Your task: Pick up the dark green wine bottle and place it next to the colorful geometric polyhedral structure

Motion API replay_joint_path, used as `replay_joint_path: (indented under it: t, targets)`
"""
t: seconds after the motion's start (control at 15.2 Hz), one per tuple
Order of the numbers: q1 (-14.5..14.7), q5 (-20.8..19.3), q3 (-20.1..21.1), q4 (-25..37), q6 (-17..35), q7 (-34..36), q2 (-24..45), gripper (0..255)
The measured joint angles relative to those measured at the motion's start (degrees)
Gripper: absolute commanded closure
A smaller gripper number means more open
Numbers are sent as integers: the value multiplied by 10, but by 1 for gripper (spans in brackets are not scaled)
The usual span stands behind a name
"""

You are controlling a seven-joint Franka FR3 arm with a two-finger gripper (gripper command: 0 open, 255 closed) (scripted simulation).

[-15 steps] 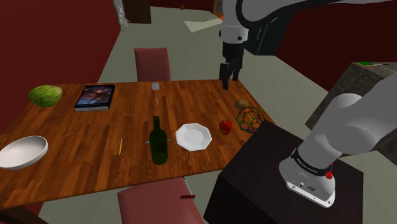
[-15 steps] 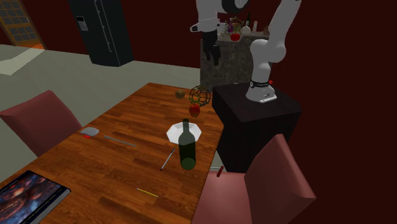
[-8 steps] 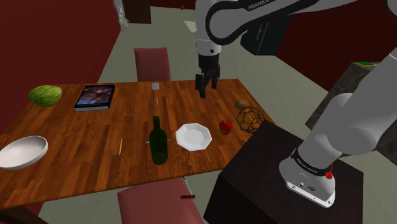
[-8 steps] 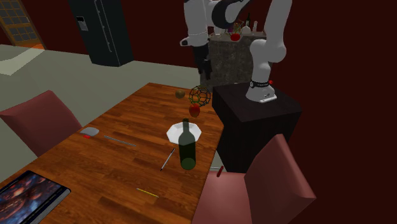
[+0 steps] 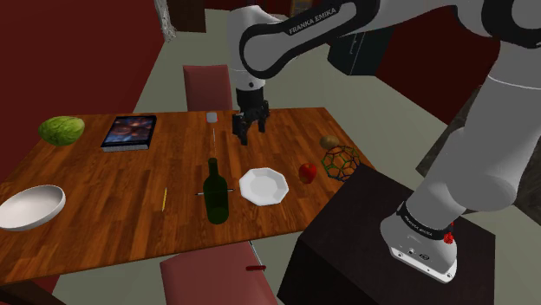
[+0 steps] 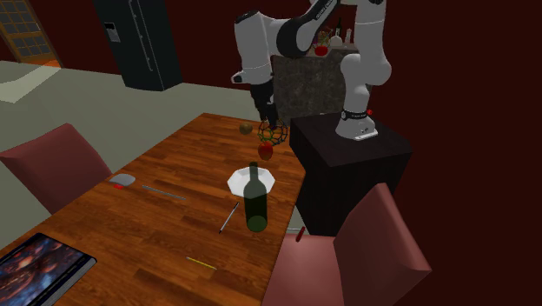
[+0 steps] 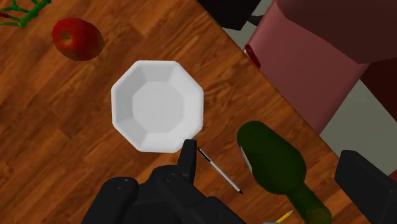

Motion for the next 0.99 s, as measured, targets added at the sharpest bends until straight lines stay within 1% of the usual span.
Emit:
replay_joint_path:
  t: [0.46, 0.73, 0.79, 0.99]
  targets:
    - [31, -21, 7, 159, 0, 32, 158, 0]
    - [56, -31, 9, 262, -15, 52, 246, 0]
    - [58, -33, 8, 285, -20, 51, 263, 0]
    - [62, -35, 7, 293, -11, 53, 281, 0]
